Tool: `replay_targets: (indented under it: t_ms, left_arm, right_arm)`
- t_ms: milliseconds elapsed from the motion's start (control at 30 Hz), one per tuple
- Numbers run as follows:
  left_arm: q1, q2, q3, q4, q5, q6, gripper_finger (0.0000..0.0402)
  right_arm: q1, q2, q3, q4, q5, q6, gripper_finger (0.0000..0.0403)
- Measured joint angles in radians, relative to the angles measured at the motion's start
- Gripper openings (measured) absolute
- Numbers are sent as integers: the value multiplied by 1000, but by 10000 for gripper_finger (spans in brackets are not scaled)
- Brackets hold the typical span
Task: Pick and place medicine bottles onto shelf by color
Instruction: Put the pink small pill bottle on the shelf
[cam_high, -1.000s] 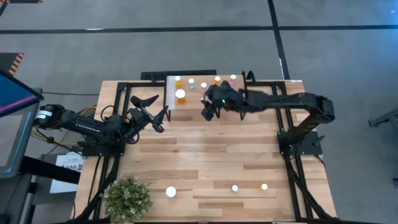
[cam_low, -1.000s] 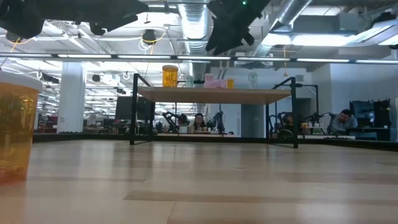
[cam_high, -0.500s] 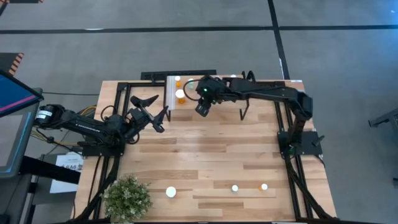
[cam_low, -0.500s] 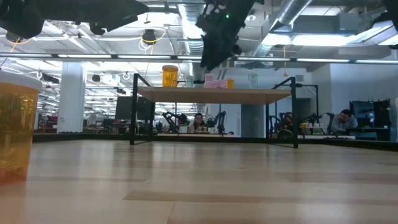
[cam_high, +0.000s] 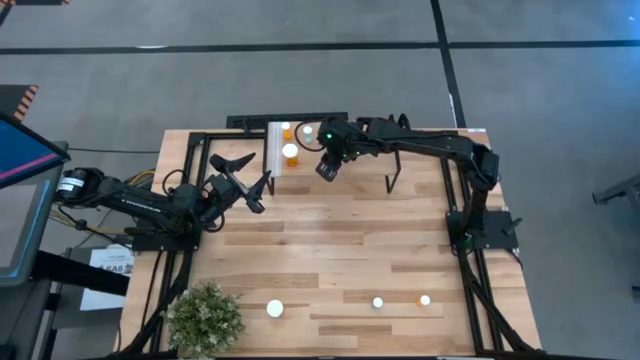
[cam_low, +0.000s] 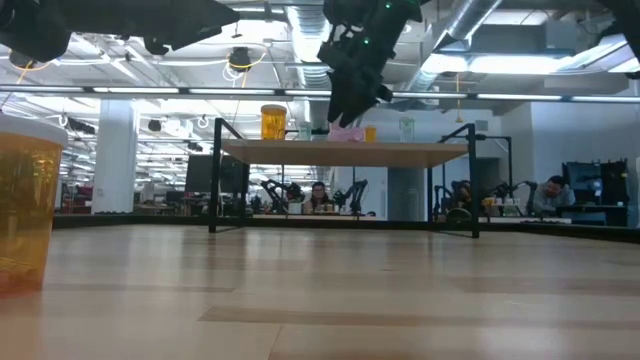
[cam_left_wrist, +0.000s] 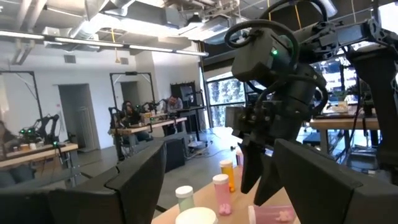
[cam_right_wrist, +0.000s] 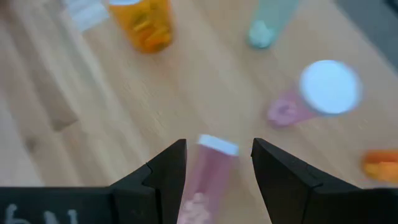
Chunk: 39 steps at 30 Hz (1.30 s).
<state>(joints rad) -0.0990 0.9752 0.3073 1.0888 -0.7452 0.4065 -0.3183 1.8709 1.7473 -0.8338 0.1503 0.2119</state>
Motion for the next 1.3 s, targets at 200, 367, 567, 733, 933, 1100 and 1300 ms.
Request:
replay_targets:
  t_ms: [200,367,567,733,933,1100,1300]
  left_arm:
    - [0,0,0,0,0,-2,288]
    - [0,0,0,1,1,-5,288]
    - [0,0,0,0,1,-9,288]
    - [0,0,0,1,1,-8,288]
    - [0,0,0,-4,0,-7,288]
    - [0,0,0,-7,0,-7,288]
    - [0,0,0,-7,0,-7,288]
  right_arm:
    - [-5,0,0,4,-73,5,204]
    - [-5,0,0,4,-73,5,205]
    - [-29,24,0,-9,-83,-8,205]
    - [-36,51,0,-32,-115,-6,205]
    - [-36,70,1,-23,-124,-5,205]
    - [-36,71,1,-31,-125,-19,205]
    - [-36,71,2,-58,-125,-39,198]
